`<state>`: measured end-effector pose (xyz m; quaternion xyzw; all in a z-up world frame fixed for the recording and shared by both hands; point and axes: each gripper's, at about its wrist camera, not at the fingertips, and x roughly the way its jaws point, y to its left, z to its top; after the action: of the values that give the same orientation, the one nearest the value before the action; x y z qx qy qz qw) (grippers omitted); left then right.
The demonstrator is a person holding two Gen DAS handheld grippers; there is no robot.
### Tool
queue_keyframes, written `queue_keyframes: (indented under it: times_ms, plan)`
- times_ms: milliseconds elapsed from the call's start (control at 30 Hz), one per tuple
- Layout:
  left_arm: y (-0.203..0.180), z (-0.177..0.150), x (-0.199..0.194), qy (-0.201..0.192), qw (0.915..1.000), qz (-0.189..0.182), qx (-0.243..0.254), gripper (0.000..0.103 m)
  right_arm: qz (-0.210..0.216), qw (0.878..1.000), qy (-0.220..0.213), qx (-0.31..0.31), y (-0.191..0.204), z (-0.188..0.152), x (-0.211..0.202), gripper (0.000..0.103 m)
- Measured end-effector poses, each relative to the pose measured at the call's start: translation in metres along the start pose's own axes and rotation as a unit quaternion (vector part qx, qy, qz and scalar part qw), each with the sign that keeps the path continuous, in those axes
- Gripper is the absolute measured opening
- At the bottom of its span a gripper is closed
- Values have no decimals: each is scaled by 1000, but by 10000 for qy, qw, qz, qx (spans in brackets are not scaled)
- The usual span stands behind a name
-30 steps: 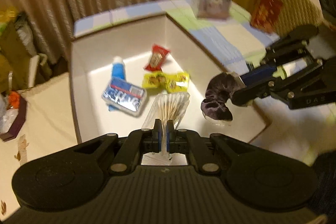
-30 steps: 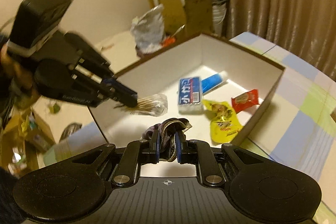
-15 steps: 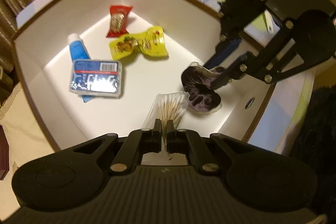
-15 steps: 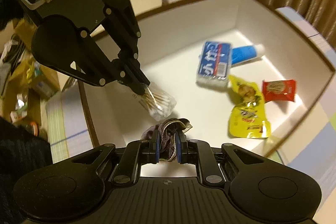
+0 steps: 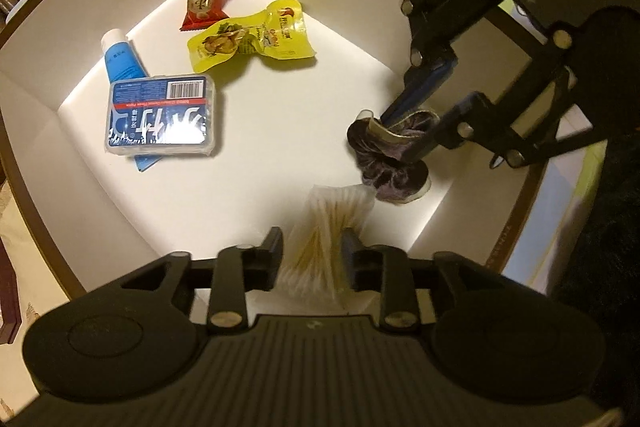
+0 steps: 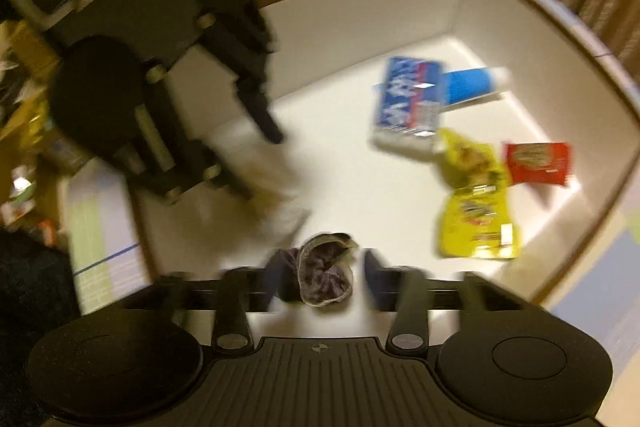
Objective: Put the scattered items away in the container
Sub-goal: 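Open both tools to drop the scrunchie and swab bag into the box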
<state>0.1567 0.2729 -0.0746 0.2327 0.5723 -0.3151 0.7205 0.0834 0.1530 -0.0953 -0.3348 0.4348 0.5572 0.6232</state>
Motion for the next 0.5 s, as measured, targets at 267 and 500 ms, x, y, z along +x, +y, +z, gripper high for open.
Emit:
queue_keyframes:
  times_ms: [267, 500]
  plan:
    - [4, 3, -10, -186, 9994, 268, -113, 67, -4, 9996, -281, 17, -1, 0, -15, 101]
    - [2, 6, -18, -283, 9982, 497, -191, 84, -113, 9993, -344, 7, 0, -5, -23, 103]
